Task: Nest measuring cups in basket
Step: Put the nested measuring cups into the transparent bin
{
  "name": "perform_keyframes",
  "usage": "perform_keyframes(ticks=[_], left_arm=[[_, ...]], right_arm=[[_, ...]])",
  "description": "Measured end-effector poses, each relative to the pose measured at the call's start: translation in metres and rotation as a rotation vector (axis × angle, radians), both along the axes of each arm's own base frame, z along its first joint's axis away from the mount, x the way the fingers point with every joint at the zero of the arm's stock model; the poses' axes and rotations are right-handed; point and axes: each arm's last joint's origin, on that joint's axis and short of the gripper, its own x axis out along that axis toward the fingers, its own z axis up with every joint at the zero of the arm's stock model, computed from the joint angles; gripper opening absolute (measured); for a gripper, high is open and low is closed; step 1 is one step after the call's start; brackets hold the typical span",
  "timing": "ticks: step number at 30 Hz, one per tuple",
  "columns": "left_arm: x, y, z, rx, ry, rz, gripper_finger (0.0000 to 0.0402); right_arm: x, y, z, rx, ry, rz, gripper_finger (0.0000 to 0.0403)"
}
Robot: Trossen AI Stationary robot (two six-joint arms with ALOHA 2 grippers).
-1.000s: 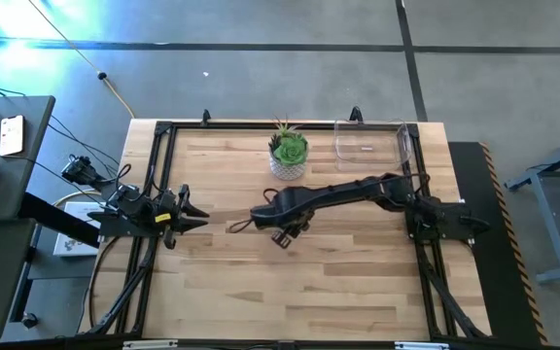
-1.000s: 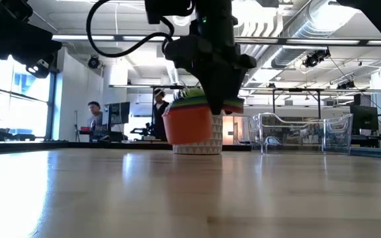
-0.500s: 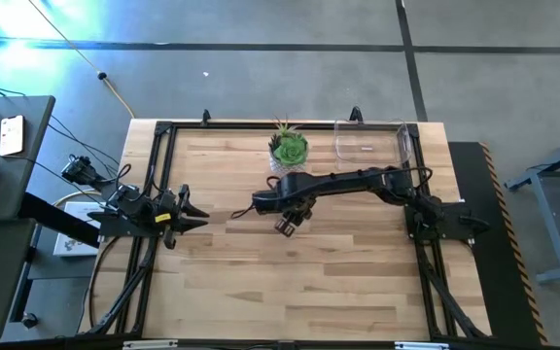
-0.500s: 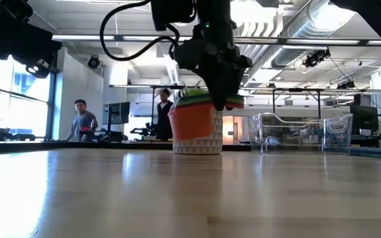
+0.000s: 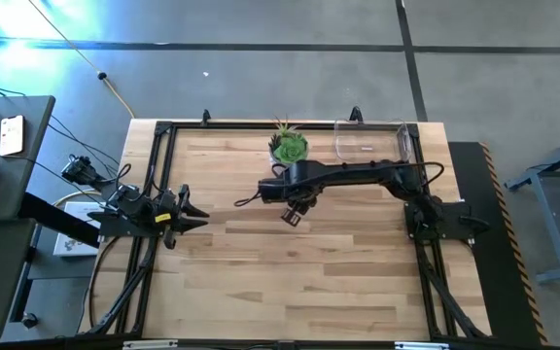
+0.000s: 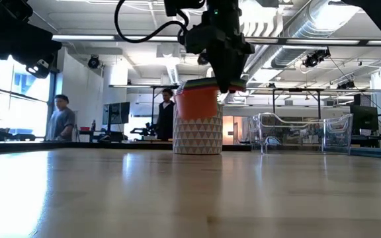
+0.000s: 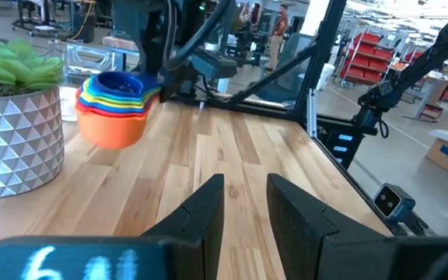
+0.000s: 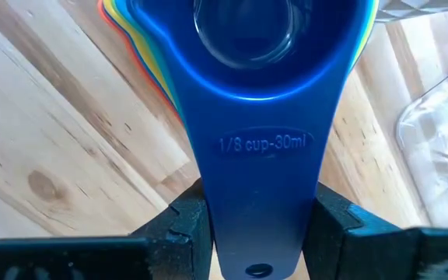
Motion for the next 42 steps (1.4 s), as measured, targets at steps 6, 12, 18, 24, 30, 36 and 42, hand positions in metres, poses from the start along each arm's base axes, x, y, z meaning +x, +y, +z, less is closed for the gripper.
perform_keyframes(ticks=[6, 12, 18, 24, 30, 36, 42], left_arm=[[0.0, 0.0, 0.0, 0.0, 0.0, 0.0, 0.009], [0.0, 0.0, 0.0, 0.0, 0.0, 0.0, 0.009], [0.0, 0.0, 0.0, 0.0, 0.001, 0.0, 0.009], [0.0, 0.0, 0.0, 0.0, 0.0, 0.0, 0.009], [0.0, 0.0, 0.0, 0.0, 0.001, 0.0, 0.009], [0.0, 0.0, 0.0, 0.0, 0.0, 0.0, 0.009], [0.0, 0.0, 0.0, 0.0, 0.001, 0.0, 0.009]], right_arm=[[-0.01, 0.0, -0.018, 0.041, 0.0, -0.005, 0.0123], [-0.057, 0.011, -0.029, 0.1, -0.082, -0.103, 0.0123], [-0.115, 0.009, -0.018, 0.098, -0.15, -0.219, 0.0123], [-0.167, -0.004, 0.005, 0.048, -0.26, -0.268, 0.0123], [-0.208, -0.036, 0.02, -0.05, -0.335, -0.297, 0.0123], [-0.235, -0.081, 0.028, -0.144, -0.321, -0.249, 0.0123], [-0.25, -0.128, 0.022, -0.134, -0.26, -0.106, 0.0123]])
